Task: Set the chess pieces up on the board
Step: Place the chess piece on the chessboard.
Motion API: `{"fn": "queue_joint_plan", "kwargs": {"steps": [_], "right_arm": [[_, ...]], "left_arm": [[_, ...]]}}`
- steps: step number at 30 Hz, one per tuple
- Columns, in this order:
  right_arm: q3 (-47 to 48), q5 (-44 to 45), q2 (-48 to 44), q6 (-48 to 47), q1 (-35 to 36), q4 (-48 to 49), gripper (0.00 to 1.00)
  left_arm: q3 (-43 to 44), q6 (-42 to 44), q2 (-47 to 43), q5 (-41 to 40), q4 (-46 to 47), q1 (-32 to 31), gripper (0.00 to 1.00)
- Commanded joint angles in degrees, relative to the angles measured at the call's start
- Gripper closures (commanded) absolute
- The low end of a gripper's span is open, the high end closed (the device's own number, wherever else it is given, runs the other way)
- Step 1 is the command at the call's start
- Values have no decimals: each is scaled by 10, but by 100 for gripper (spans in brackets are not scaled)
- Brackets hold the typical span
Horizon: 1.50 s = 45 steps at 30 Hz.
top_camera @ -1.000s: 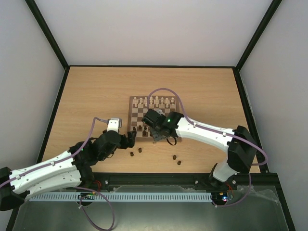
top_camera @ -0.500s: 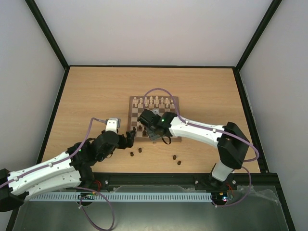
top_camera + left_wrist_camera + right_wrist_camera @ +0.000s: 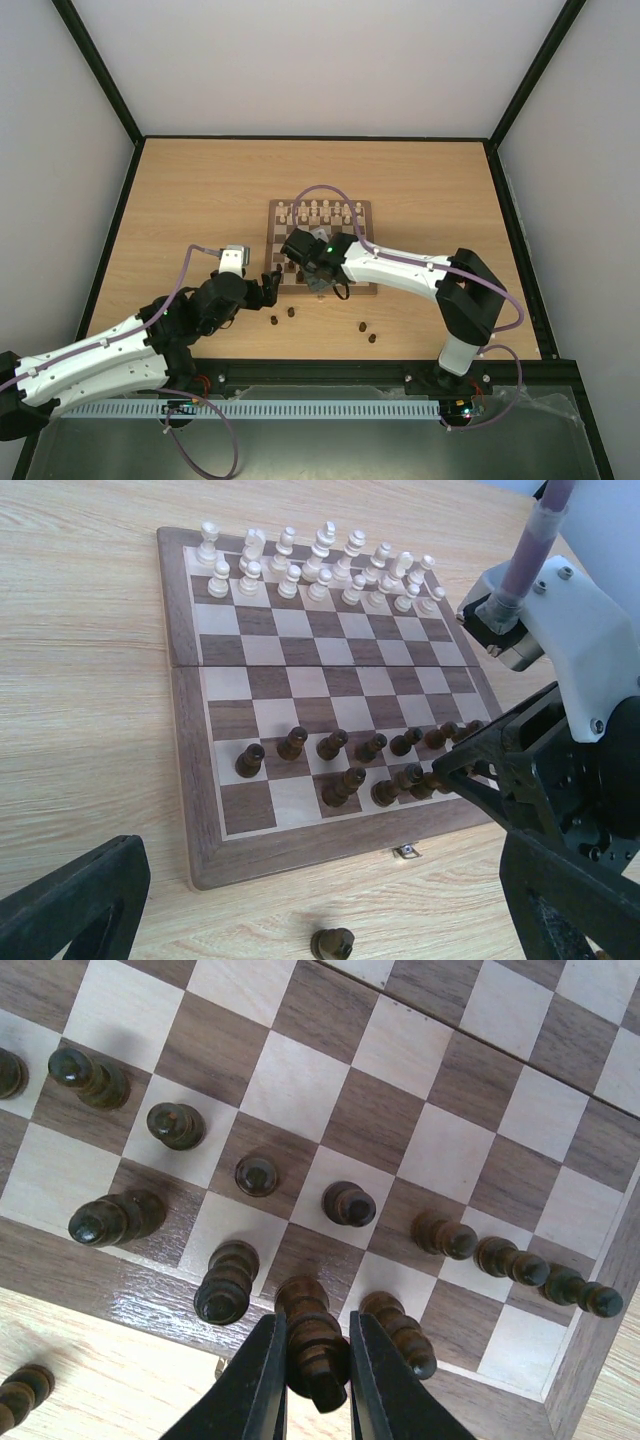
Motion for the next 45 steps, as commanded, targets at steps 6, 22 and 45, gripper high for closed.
{"fn": "queue_joint_plan", "kwargs": {"steps": [6,22,45], "right_arm": [[18,25,20,-2,4,-9,91],[18,28,30,0,3,-11,87],[18,23,27,-4,4,-13,77]], "left_arm": [[-4,-1,-9,-14,-7,4,1],[-4,1,-13,-10,-5,4,1],[-3,3,-18,-12,-7,4,1]]}}
